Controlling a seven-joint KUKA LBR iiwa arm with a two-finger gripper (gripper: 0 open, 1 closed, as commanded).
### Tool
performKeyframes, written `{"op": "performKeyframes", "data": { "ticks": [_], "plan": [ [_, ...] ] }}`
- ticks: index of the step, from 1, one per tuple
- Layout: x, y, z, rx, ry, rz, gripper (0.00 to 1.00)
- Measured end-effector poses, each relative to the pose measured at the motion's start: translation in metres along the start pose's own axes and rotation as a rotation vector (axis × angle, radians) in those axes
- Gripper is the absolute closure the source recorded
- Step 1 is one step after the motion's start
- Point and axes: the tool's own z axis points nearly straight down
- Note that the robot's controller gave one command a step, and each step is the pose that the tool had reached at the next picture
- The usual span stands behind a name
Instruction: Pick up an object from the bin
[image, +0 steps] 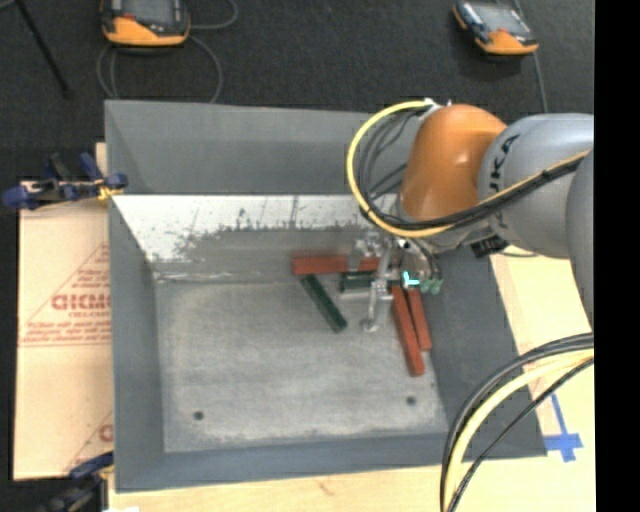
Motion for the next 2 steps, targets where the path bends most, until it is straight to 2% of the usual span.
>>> {"op": "performKeyframes", "data": {
  "ticks": [1, 2],
  "plan": [
    [-0.009, -0.111, 0.049, 0.004, -0.008, -0.004, 0.0],
    [0.029, -0.099, 0.049, 0.005, -0.011, -0.612, 0.0]
  ]
}}
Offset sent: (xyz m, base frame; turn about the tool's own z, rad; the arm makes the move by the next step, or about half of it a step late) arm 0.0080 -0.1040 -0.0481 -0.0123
